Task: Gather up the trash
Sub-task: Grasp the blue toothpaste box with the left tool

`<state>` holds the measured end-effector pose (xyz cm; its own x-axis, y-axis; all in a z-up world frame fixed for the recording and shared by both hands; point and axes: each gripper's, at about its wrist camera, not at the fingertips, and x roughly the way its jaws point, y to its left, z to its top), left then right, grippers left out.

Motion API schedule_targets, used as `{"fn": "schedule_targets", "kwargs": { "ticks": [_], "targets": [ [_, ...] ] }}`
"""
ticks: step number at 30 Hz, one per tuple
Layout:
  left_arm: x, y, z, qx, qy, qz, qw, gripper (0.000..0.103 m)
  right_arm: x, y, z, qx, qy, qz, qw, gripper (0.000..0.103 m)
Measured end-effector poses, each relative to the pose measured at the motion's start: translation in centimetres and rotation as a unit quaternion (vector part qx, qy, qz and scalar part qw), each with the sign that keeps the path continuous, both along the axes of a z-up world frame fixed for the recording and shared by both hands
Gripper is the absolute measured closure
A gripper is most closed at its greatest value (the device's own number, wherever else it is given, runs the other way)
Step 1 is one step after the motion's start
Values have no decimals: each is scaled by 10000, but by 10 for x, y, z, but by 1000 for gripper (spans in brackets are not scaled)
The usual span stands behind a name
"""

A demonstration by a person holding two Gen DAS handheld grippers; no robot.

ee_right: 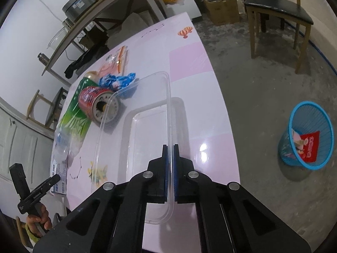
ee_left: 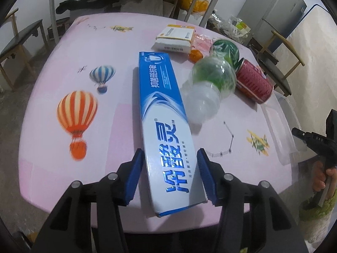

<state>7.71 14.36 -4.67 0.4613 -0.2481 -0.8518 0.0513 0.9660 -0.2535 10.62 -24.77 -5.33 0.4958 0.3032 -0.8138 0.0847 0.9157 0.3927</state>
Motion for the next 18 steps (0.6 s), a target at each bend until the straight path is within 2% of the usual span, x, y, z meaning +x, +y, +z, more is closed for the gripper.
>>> {"fn": "schedule_targets", "kwargs": {
  "ticks": [7, 11, 12, 14, 18],
  "targets": [
    [-35, 7, 3, 106, 289, 65, 9995, 52, -25, 4, 1, 41, 107, 128, 9999, 100],
    [-34, 12, 5, -102, 322, 217, 9992, 48, -31, 8, 0, 28, 135, 172, 9998, 95],
    [-31, 14, 5, -159, 330, 283, 9989, 48, -31, 10, 1, 13, 122, 176, 9998, 93],
    [-24, 12, 5, -200, 314, 322, 9988, 46, -30, 11, 2, -7, 105, 160, 9998, 77],
    [-9, 7, 6, -97, 216, 323, 9992, 46, -26, 14, 4, -32, 18, 152, 9999, 71]
  ]
}}
